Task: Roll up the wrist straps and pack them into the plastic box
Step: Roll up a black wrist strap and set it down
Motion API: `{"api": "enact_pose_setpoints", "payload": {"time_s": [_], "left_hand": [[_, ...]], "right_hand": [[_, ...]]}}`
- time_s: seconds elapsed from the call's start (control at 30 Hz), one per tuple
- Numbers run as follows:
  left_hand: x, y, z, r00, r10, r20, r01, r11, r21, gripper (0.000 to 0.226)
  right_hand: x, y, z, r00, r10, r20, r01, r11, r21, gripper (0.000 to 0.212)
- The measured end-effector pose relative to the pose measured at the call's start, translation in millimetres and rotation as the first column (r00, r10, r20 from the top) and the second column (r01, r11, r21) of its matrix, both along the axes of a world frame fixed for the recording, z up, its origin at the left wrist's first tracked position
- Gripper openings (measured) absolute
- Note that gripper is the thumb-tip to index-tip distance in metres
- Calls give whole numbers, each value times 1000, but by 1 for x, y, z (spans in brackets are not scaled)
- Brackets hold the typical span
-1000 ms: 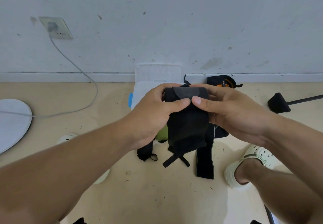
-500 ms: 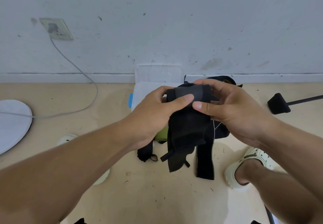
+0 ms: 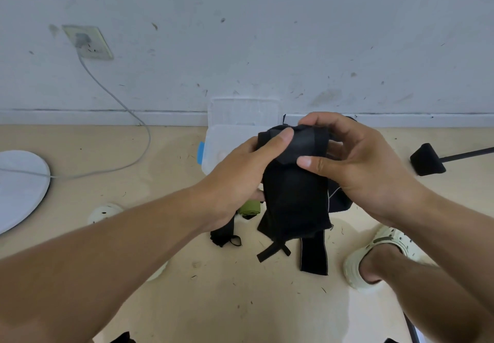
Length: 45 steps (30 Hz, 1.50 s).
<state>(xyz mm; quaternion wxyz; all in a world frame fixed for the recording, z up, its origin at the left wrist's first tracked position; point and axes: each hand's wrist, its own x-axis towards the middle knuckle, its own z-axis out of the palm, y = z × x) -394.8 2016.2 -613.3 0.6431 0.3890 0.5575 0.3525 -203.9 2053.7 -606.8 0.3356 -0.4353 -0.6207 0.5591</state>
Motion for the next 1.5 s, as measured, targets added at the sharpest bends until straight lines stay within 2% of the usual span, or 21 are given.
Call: {"api": "enact_pose_setpoints", "payload": {"time_s": [0.17,0.27,0.33,0.5,0.6,0.73,0.8,0.87,0.93,1.07,1.33,1.43,1.5], "left_hand": [[0,-2,-1,998,55,43,-54,998,-14,34],[-1,-1,0,995,68,72,-69,997,20,28],[-2,0,1,994,54,92,-59,997,51,28],[1,-2,-1,998,42,51,-47,994,101,27],[4,-5,-7,997,65,29,-67,992,104,26],[7,-8,-5,986,105,130,-112,992,51,26],[8,-8,-5,991,109,71,-113,992,54,28],[8,-9,-6,994,108,7,-108,992,62,24],[7,-8,-7,994,108,7,-108,992,59,20],[5,-6,-7,996,83,-16,-82,993,79,19],[5,-4,-11,991,113,-77,-99,982,159,20],[6,-3,-10,986,162,-47,-154,979,137,14],[7,-3,-8,982,188,16,-188,980,60,23]], "right_hand": [[0,0,2,998,26,56,-26,1000,-5,50],[-2,1,7,997,55,-56,-62,989,-134,48],[-5,2,6,996,8,-91,-28,975,-219,52],[-13,-2,-13,999,21,47,-5,948,-317,62],[-16,-5,-18,1000,-4,25,12,942,-336,67],[-20,-7,-17,1000,-18,7,20,925,-379,64],[-20,-6,-16,1000,-14,25,22,928,-373,64],[-19,-6,-14,1000,-15,24,23,928,-371,51],[-17,-6,-10,1000,1,19,6,933,-360,36],[-14,-6,-8,998,27,55,-10,959,-282,21],[-12,-7,-9,999,14,46,-4,977,-214,19],[-10,-5,-7,999,27,35,-20,981,-191,20],[-9,-6,-6,997,43,58,-36,992,-119,23]]}}
